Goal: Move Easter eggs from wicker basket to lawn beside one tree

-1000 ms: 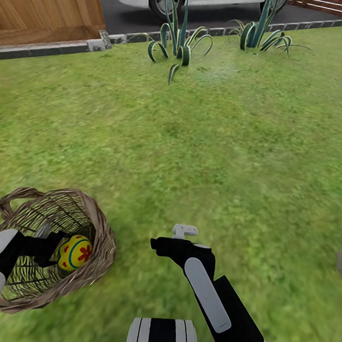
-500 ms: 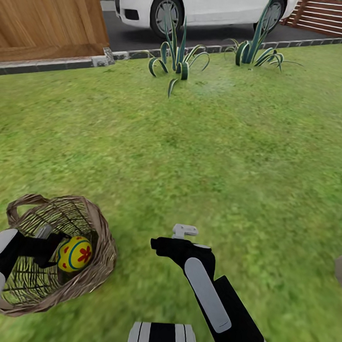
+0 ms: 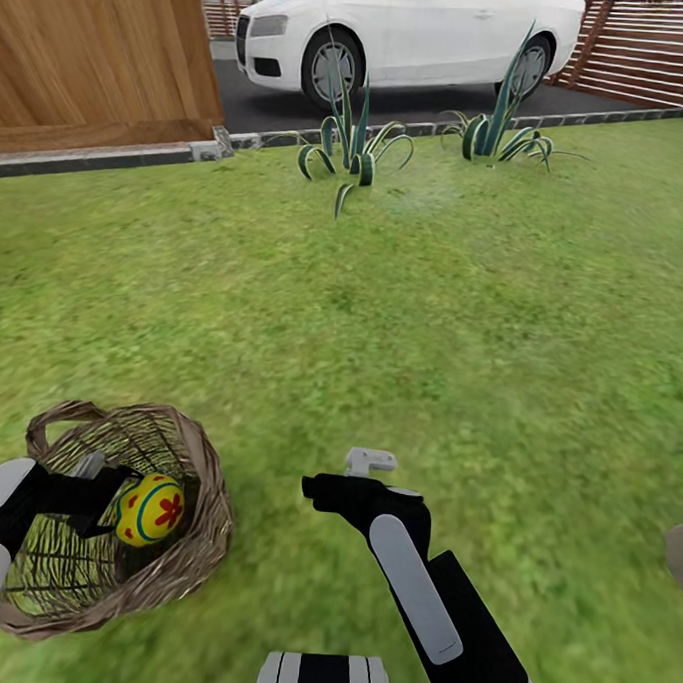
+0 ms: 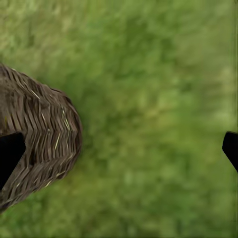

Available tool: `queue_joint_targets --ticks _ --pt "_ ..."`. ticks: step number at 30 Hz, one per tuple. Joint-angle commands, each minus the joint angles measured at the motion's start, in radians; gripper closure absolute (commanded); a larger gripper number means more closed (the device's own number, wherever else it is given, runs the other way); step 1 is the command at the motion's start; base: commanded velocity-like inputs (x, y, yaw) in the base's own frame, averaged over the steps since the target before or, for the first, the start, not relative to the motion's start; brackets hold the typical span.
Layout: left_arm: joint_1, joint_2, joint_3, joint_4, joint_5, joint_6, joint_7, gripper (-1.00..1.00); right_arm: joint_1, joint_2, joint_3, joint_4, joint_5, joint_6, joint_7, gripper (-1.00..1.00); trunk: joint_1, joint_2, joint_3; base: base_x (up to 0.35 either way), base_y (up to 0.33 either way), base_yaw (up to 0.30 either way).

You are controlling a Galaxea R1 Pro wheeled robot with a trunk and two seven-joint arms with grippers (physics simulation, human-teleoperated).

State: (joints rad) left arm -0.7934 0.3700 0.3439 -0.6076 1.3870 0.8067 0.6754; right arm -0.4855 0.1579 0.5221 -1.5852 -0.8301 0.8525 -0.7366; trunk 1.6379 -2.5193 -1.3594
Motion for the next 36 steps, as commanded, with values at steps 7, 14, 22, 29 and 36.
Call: queue_joint_targets --ticks 7,14,22,29,36 --pt "0.0 0.0 0.003 0.001 0.013 0.006 0.011 1.0 -0.001 0.0 0.001 -0.001 -0.009 0.002 -0.01 -1.0 -0.003 0.001 0.026 0.0 0.0 0.0" --pt "0.0 0.003 0.003 0.001 0.013 0.009 0.013 1.0 -0.001 0.0 0.0 -0.001 -0.009 0.002 -0.012 -1.0 -0.006 0.003 0.053 0.0 0.0 0.0" --pt "0.001 0.004 -0.001 0.002 0.009 0.008 0.018 1.0 -0.001 0.0 -0.004 -0.001 -0.009 0.002 -0.012 -1.0 -0.01 0.005 0.084 0.0 0.0 0.0" --pt "0.0 0.003 0.0 -0.003 0.007 0.012 0.161 1.0 0.0 0.0 -0.005 -0.001 -0.009 0.002 -0.011 -1.0 -0.013 0.007 0.111 0.0 0.0 0.0" --pt "0.0 0.005 -0.001 0.001 0.009 0.041 0.191 1.0 0.001 -0.001 -0.006 -0.001 -0.009 0.002 -0.01 -1.0 -0.016 0.008 0.139 0.0 0.0 0.0"
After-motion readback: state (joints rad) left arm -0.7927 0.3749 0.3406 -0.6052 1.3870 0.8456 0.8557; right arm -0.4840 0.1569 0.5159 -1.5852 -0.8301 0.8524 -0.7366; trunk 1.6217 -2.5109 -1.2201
